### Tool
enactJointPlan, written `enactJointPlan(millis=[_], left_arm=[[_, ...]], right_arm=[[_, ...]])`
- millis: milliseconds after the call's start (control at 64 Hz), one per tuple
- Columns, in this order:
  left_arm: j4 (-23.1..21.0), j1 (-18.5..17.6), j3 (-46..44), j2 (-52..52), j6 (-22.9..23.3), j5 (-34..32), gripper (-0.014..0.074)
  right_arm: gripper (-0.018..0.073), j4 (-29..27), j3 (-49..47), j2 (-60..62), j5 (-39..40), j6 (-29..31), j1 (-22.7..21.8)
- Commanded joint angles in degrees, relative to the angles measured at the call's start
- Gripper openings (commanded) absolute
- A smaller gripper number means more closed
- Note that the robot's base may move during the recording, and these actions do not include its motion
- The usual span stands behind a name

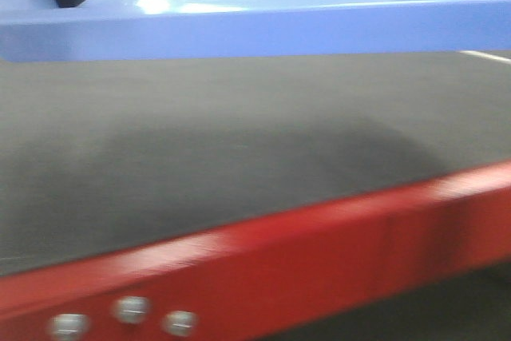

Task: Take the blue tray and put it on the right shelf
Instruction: 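Hold the tray raised with both grippers while the base backs away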

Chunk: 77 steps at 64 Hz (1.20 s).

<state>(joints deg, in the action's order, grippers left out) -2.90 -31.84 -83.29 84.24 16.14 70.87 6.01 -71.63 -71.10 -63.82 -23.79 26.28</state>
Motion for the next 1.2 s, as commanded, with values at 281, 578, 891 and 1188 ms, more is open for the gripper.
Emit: enactJointPlan(millis=[281,578,891,1188], left_arm=[[-0.4,-0.9,-1.3,-1.9,-1.5,5.8,-0.0048],[-0.4,-0.9,-1.3,-1.9,-1.5,5.8,-0.0048],[-0.4,-0.9,-1.3,-1.9,-1.5,5.8,-0.0048],[-0.4,-0.9,-1.3,-1.9,-1.5,5.8,-0.0048]], right_arm=[[0.0057,-0.3,-1.8,1.7,4.2,1.5,0.5],[0.0057,-0.3,-1.8,1.7,4.2,1.5,0.5],[0.0057,-0.3,-1.8,1.7,4.2,1.5,0.5],[0.0057,-0.3,-1.8,1.7,4.2,1.5,0.5]])
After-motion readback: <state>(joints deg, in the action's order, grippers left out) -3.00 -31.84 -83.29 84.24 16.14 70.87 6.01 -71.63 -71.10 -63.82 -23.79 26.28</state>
